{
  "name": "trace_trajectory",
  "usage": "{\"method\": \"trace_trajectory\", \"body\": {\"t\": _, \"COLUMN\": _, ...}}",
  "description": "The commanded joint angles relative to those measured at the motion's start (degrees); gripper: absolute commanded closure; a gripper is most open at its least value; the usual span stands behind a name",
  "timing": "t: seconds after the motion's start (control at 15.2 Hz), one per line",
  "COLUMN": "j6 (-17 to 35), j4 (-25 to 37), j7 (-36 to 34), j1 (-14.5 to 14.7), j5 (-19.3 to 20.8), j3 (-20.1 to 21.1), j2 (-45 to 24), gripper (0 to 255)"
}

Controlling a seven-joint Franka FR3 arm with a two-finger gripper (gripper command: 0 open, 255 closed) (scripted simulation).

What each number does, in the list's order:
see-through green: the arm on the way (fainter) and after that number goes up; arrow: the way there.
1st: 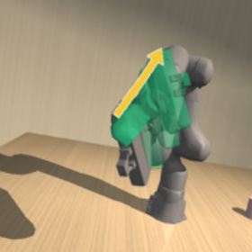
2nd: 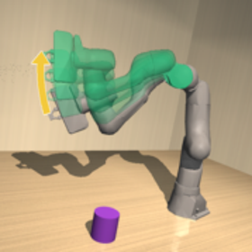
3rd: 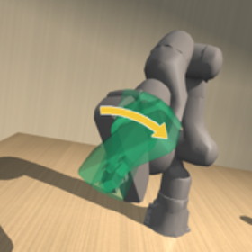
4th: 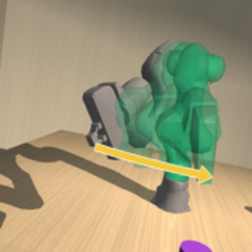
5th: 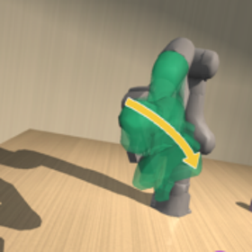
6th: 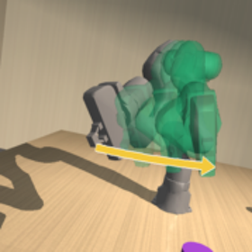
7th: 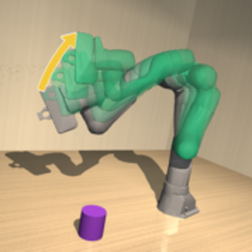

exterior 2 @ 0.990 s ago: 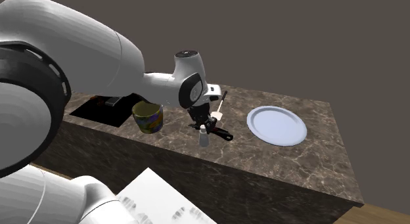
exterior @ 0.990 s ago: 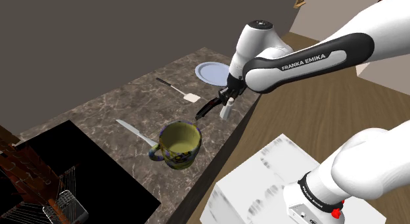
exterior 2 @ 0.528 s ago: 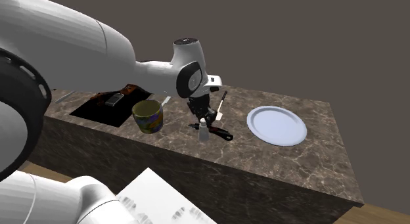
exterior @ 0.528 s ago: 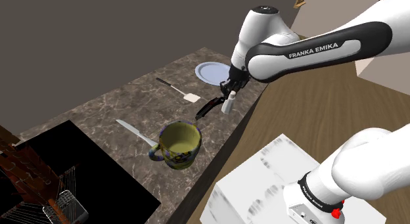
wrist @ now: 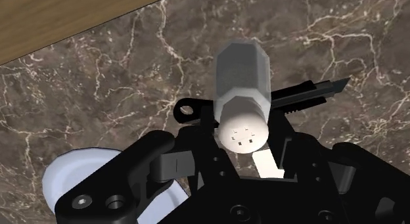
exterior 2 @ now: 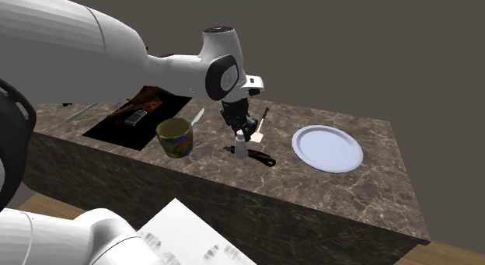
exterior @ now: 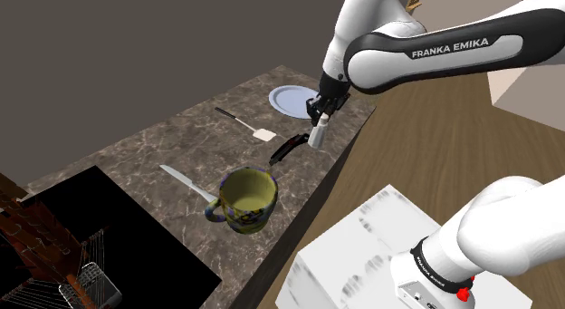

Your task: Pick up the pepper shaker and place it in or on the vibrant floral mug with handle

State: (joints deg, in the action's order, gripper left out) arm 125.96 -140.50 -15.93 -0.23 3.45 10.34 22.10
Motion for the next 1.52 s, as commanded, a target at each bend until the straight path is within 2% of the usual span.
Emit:
{"method": "trace_trajectory", "body": {"t": 0.0, "j6": -1.78, "j4": 0.99, "j7": 0.34, "j1": 0.06, "j5": -0.19, "j3": -0.17, "j2": 0.78, "gripper": 255}}
{"method": "trace_trajectory", "body": {"t": 1.19, "j6": -15.52, "j4": 12.46, "j7": 1.96, "j1": 0.12, "j5": -0.76, "j3": -0.87, "j2": 3.14, "gripper": 255}}
{"method": "trace_trajectory", "body": {"t": 1.45, "j6": -17.32, "j4": 14.19, "j7": -3.55, "j1": 2.04, "j5": -1.83, "j3": 3.33, "j2": 2.85, "gripper": 255}}
